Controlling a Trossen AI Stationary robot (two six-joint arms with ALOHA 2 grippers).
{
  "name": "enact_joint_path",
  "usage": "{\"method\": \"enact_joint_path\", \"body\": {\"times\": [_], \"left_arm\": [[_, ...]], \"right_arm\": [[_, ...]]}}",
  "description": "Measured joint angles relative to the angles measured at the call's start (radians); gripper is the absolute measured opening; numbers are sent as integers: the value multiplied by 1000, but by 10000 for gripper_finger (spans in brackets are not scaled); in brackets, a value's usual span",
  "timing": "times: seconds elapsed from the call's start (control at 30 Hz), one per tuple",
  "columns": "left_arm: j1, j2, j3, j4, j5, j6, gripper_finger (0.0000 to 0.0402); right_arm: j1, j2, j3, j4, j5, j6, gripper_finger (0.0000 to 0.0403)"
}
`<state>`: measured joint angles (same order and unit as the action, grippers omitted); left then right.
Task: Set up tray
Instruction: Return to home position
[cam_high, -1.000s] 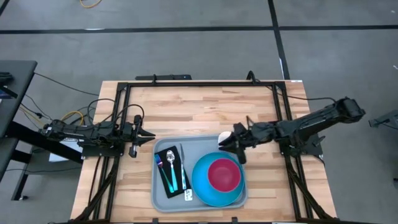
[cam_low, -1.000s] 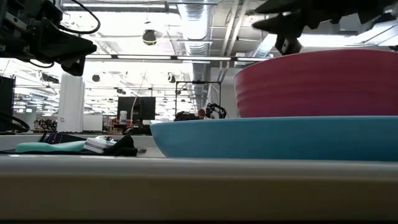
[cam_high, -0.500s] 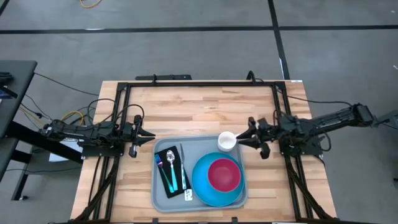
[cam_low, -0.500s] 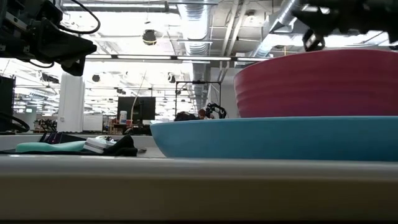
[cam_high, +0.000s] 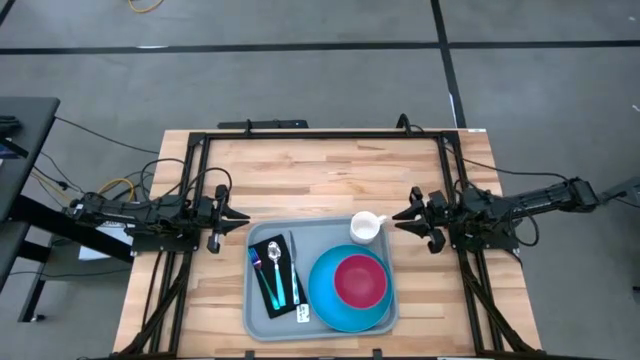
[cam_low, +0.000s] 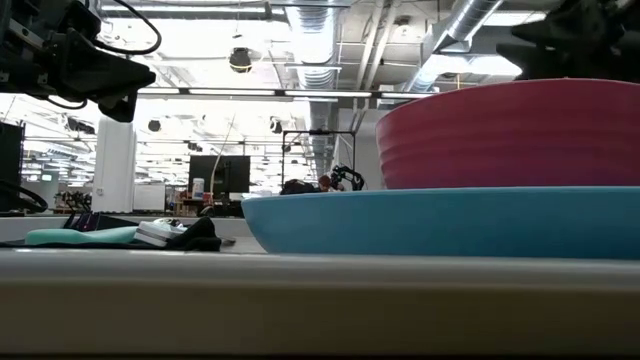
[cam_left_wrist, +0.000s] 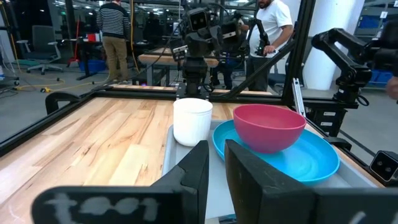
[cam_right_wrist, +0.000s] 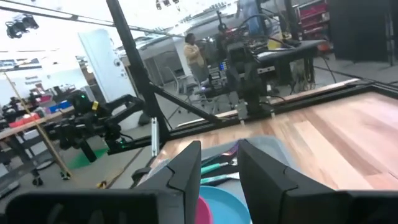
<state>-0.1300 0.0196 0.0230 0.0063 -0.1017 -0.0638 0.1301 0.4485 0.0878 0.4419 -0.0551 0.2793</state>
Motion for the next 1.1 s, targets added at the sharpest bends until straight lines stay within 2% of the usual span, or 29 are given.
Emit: {"method": "enact_joint_path", "body": {"times": [0.2,0.37,0.53,0.8,1.0,1.1], "left_arm": [[0,0,0,0,0,0,40],[0,0,0,0,0,0,40],[0,0,0,0,0,0,40],[0,0,0,0,0,0,40],[0,0,0,0,0,0,40],[0,0,0,0,0,0,40]], "right_arm": [[-14,-88,-75,14,0,8,98],[-15,-152,-80,-32,0,-3,98],[-15,-197,-80,-132,24,-73,98],[-15,-241,-80,-312,100,-273,98],[-15,-241,-70,-446,109,-314,98],[-15,-239,-68,-454,107,-341,98]]}}
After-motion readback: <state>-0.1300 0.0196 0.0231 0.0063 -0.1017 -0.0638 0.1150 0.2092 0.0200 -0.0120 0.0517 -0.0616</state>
